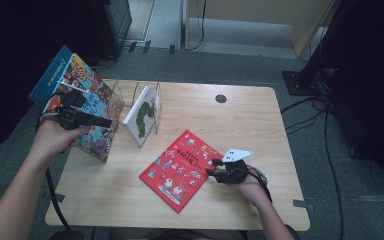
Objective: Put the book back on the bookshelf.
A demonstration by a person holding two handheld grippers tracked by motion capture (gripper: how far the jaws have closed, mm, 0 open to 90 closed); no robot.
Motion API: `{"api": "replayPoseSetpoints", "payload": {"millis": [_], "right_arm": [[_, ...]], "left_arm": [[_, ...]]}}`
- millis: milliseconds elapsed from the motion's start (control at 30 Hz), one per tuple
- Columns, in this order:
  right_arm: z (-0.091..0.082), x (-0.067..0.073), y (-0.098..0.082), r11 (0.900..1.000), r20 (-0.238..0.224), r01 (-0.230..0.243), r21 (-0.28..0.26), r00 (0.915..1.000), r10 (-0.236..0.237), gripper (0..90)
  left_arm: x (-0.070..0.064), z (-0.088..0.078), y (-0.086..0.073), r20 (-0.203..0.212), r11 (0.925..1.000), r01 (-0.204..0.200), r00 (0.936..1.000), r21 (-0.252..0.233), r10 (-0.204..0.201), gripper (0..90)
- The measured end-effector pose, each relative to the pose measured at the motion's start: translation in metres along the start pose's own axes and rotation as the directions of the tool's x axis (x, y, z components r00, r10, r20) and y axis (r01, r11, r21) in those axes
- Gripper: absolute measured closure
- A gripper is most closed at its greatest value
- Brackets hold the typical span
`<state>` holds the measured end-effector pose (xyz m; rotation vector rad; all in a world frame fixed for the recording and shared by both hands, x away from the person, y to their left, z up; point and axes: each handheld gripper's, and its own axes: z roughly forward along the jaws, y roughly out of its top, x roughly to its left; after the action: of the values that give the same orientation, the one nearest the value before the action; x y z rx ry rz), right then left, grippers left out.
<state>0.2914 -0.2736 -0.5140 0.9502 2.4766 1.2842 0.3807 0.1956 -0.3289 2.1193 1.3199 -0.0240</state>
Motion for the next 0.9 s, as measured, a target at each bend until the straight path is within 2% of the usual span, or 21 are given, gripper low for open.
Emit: {"api": "replayPoseSetpoints", "payload": {"millis": [133,267,367,433,600,700,767,900], "right_arm": [[-0.002,-0.002,-0.002,1.0,0.005,-0.002,0.0,1.0,0.002,50.9],[-0.004,-0.001,-0.003,1.0,0.013,-0.004,-0.001,0.9999,0.004,50.9],[-0.005,-0.001,-0.005,1.0,0.013,-0.009,-0.001,0.9999,0.009,50.9],[-0.006,-0.001,-0.005,1.0,0.015,-0.008,-0.005,0.9999,0.008,50.8],[-0.009,0.0,-0.008,1.0,0.022,-0.015,-0.007,0.9996,0.015,50.8],[-0.009,0.0,-0.01,1.0,0.026,-0.021,0.004,0.9994,0.021,50.9],[-0.009,0.001,-0.01,1.0,0.027,-0.019,0.005,0.9995,0.019,50.9],[-0.009,0.002,-0.011,1.0,0.031,-0.025,0.003,0.9992,0.025,50.8]], "left_arm": [[-0.006,0.011,-0.009,0.034,0.998,-0.056,0.9978,-0.029,0.057,57.3],[-0.01,0.023,-0.015,0.046,0.9981,-0.06,0.9971,-0.013,0.061,57.7],[-0.011,0.032,-0.018,0.08,0.9979,-0.062,0.9947,-0.018,0.064,57.1],[-0.012,0.036,-0.02,0.067,0.9979,-0.062,0.9958,-0.015,0.063,54.9],[-0.014,0.049,-0.024,0.07,0.9968,-0.08,0.9944,0.008,0.079,54.3],[-0.017,0.054,-0.026,0.062,0.9961,-0.088,0.9942,0.003,0.088,51.3],[-0.018,0.058,-0.029,0.073,0.9958,-0.091,0.9931,-0.006,0.092,51.0],[-0.021,0.066,-0.035,0.071,0.9941,-0.108,0.9917,0.005,0.107,51.3]]}}
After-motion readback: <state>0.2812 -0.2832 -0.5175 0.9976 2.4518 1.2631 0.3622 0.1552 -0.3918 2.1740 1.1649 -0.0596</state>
